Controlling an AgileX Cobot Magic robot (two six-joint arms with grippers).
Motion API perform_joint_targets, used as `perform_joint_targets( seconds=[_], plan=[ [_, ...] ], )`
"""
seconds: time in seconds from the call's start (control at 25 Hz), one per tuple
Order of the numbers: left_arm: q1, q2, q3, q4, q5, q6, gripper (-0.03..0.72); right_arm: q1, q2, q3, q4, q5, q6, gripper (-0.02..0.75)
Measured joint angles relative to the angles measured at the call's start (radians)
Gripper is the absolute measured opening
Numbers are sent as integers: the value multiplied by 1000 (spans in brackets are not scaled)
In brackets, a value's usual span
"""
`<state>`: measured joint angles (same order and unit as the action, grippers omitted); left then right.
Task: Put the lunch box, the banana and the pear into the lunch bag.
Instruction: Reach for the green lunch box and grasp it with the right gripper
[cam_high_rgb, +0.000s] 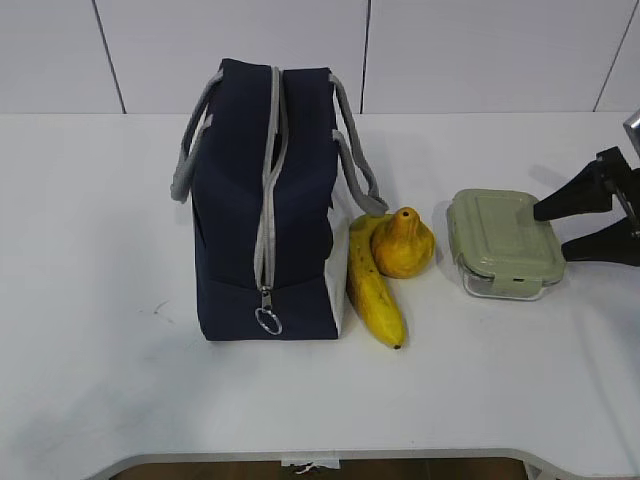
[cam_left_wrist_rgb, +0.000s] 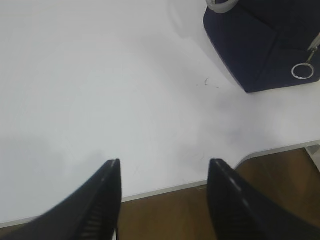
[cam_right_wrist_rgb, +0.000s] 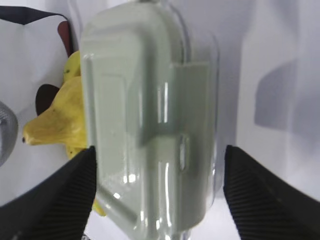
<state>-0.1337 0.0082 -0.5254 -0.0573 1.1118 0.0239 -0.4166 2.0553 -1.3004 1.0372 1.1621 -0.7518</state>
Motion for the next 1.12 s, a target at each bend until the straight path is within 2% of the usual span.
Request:
perform_joint_targets(
  seconds=[0.52, 1.0, 1.12],
  plan=[
    [0, 0, 0, 0, 0, 0, 414, 0, 90, -50, 79, 10, -58, 592],
    [0, 0, 0, 0, 0, 0, 414, 15, 124, -56, 99, 10, -94, 591],
    [0, 0, 0, 0, 0, 0, 414, 16, 124, -56, 100, 10, -97, 570]
  ],
)
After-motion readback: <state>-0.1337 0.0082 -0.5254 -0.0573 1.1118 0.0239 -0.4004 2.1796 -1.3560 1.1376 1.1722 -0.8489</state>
